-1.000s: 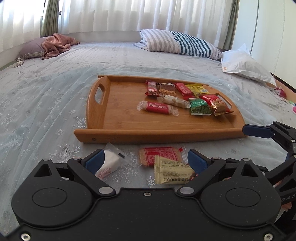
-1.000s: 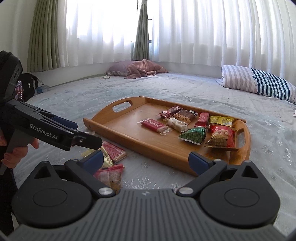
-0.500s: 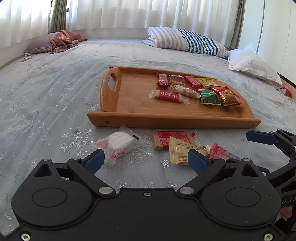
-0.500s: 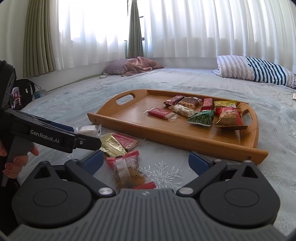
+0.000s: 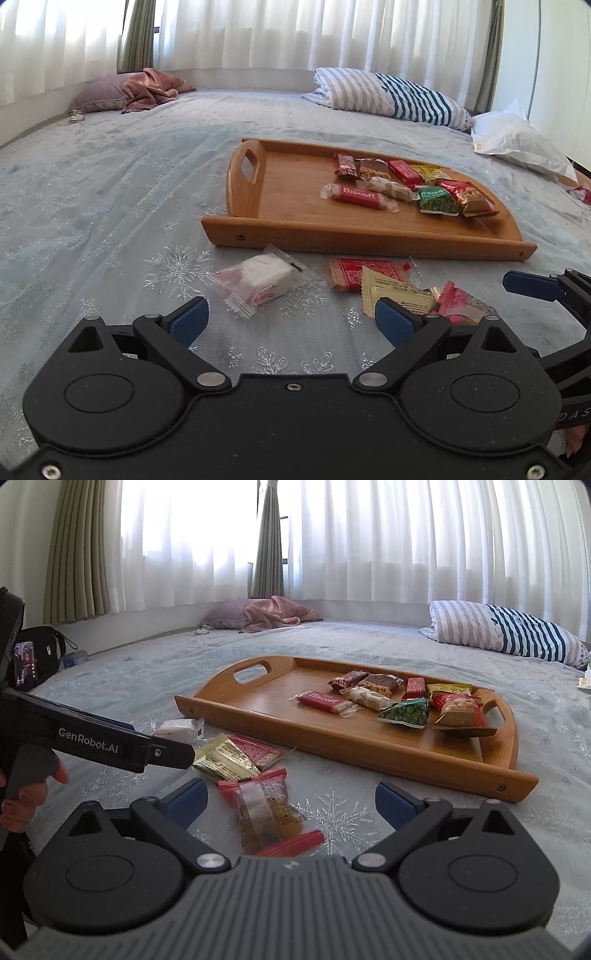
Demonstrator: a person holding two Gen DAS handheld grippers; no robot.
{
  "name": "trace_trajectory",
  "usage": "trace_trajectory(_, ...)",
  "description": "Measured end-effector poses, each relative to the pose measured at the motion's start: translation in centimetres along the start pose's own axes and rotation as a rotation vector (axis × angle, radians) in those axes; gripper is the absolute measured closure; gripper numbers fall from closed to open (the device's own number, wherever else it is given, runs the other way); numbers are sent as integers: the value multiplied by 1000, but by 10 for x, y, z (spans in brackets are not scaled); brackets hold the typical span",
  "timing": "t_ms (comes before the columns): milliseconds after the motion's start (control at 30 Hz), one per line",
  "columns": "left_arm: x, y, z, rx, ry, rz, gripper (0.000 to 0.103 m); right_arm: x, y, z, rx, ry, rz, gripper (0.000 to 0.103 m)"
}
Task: Organize snacks
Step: 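Grasp the white wrapped cake with the left tool while the right tool grasps the red-wrapped cake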
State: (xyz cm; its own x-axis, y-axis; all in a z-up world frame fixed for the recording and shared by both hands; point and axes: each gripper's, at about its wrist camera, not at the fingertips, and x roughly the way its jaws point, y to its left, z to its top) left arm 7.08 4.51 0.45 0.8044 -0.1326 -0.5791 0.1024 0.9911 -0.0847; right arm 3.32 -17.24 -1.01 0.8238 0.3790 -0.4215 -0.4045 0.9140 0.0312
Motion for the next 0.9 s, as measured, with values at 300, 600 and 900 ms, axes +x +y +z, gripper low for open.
trace_trajectory(300,1,1,1,14,-20,18,14,2,-4,-5,24,10,39,24)
trace_trajectory(600,20,12,11,-12,-28,63,19,7,-4,-8,16,18,65,24)
trace_trajectory(900,31,17,17,-37,-14,16,37,9,-1,-11,-4,15,73,24)
